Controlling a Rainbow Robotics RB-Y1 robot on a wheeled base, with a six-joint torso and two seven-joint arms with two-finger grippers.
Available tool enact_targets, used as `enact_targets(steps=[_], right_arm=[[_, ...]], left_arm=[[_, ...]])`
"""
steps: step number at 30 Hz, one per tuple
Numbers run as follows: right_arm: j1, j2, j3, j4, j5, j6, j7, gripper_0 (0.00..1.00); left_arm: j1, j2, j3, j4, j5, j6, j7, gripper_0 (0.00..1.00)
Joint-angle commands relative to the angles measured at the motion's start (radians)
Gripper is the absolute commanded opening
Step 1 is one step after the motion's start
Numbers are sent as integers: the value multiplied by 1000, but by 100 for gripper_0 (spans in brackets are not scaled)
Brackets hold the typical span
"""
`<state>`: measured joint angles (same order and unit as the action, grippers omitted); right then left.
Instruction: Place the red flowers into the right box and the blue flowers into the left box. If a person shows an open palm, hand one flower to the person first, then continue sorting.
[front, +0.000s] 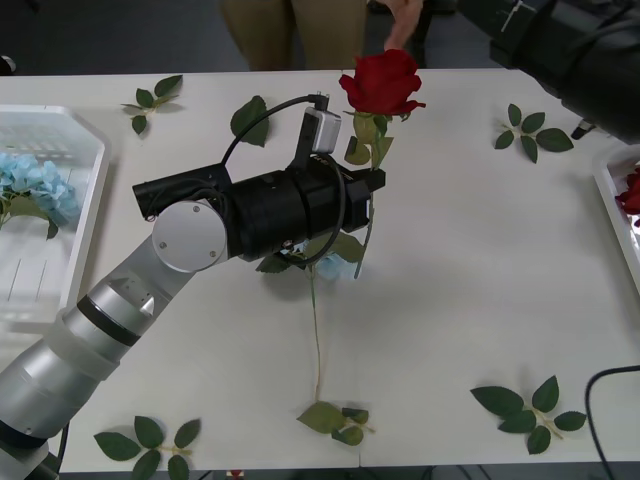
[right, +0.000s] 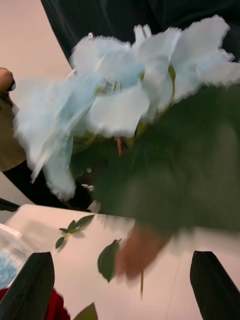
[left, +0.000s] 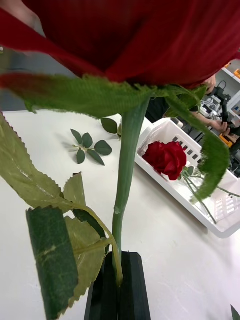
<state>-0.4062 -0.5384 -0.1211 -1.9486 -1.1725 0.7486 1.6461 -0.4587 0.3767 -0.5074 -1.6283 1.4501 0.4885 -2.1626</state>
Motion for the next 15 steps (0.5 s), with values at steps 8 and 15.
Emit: enact_targets(steps=[8,15], right_arm=[[354,-353,-58,-58,-412,-17,297,79],[431,-348,61,165,-831,-8,908,79]], left_arm=[[-28,-4,-11,-18,29,-11,-82,0],[-28,-4,-10,-18,30,-11,-82,0]])
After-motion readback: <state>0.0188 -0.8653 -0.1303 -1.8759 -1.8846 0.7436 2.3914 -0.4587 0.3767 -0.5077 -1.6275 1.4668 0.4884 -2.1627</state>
